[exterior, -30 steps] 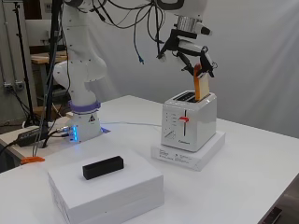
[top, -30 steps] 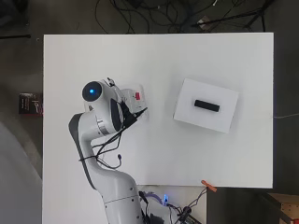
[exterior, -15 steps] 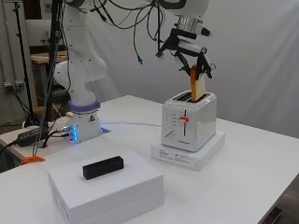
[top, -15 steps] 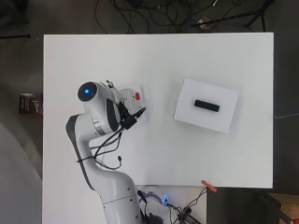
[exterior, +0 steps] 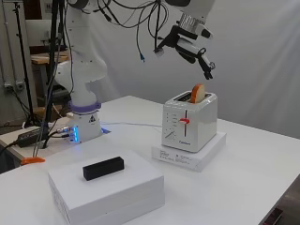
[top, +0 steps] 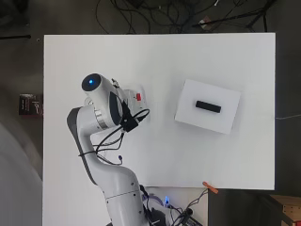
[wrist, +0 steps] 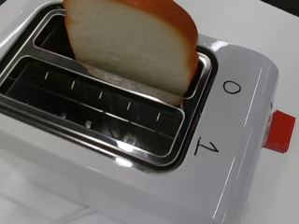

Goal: Teleoperate dual arm-hand system to toast a bread

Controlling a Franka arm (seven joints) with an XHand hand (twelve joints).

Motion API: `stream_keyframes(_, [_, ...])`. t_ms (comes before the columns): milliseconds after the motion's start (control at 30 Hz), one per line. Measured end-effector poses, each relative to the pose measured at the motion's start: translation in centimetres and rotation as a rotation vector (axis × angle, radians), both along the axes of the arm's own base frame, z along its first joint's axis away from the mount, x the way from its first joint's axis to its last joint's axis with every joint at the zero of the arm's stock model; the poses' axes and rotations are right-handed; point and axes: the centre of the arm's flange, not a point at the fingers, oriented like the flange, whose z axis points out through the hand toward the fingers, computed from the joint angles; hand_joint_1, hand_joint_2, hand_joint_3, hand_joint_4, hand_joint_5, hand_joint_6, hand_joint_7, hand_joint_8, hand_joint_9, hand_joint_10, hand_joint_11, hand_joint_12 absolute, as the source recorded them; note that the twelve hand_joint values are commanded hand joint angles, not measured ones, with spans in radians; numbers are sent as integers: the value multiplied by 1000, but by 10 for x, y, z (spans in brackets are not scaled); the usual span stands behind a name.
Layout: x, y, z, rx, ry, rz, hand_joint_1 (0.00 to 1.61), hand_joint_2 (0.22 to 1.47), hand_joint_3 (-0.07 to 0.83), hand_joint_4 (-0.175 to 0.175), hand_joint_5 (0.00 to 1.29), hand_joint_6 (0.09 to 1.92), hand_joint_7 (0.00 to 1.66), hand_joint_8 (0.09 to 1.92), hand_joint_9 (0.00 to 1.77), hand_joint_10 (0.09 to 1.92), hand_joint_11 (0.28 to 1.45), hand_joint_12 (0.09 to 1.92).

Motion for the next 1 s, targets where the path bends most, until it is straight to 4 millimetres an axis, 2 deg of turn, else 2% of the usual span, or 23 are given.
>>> stream_keyframes(67, [1,-9,-11,7,-57,-25,89,1008,10,-52,403,87,484,87,622,87,487,87])
stream_keyframes(167, [5,-30,-41,7,-126,-86,103,1039,17,-61,357,87,457,87,605,87,480,87])
stream_keyframes(267, [13,-76,-52,-2,-157,-220,55,1066,6,-51,419,87,462,87,595,87,471,87])
stream_keyframes(400, [27,-143,-42,7,-192,-382,24,1082,6,-55,328,87,349,87,482,87,438,87])
stream_keyframes(467, [34,-172,-58,31,-180,-430,14,1086,5,-63,301,87,303,87,409,87,408,87])
stream_keyframes(567, [36,-201,-100,50,-137,-490,1,1099,3,-95,306,87,373,87,460,87,423,87])
stream_keyframes(633, [36,-210,-127,60,-82,-512,0,1102,1,-100,315,87,431,87,516,87,439,87])
stream_keyframes(800, [46,-219,-159,78,-43,-503,16,1097,-2,-106,331,87,495,87,597,87,462,87])
stream_keyframes(1000, [52,-206,-168,93,-46,-440,42,1070,-5,-100,344,87,567,87,686,87,496,87])
